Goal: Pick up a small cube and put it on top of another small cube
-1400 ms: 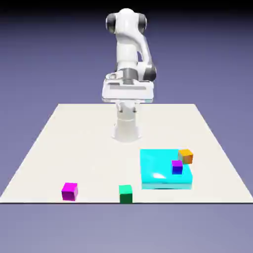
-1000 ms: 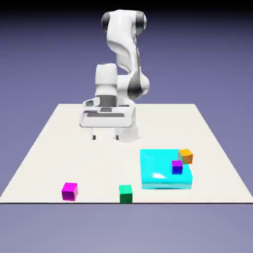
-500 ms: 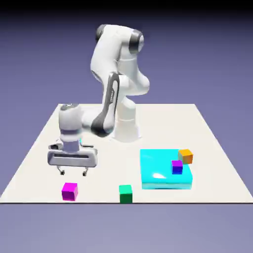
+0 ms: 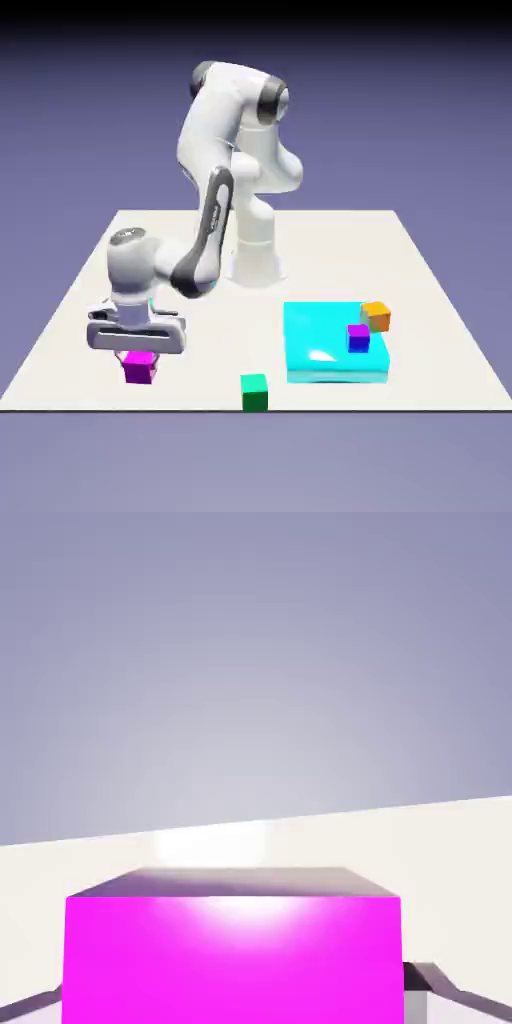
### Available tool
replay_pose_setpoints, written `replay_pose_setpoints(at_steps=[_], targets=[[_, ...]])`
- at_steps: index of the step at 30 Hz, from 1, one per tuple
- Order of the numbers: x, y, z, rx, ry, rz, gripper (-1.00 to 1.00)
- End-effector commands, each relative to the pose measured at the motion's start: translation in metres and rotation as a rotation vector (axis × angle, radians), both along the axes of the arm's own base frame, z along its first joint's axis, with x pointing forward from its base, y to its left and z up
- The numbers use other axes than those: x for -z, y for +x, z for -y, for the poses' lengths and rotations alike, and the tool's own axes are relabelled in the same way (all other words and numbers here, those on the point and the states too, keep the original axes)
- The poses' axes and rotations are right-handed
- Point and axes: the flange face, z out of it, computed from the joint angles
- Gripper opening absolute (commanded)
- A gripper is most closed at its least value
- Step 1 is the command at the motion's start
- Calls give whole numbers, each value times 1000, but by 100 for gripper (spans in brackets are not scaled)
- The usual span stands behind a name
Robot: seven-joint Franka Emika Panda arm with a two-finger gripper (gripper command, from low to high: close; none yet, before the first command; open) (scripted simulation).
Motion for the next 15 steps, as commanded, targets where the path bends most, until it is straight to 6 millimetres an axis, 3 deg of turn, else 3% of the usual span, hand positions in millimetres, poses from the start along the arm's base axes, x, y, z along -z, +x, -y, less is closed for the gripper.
replay_pose_setpoints(at_steps=[1, 4, 8, 11, 15], targets=[[-6, 7, -33, -45, 20, 2, -100], [-28, 14, -133, -185, 67, 0, -100], [-61, -7, -259, -381, 92, -7, -100], [-84, -43, -344, -530, 82, -10, -100], [-111, -112, -436, -726, 30, -5, -100]])
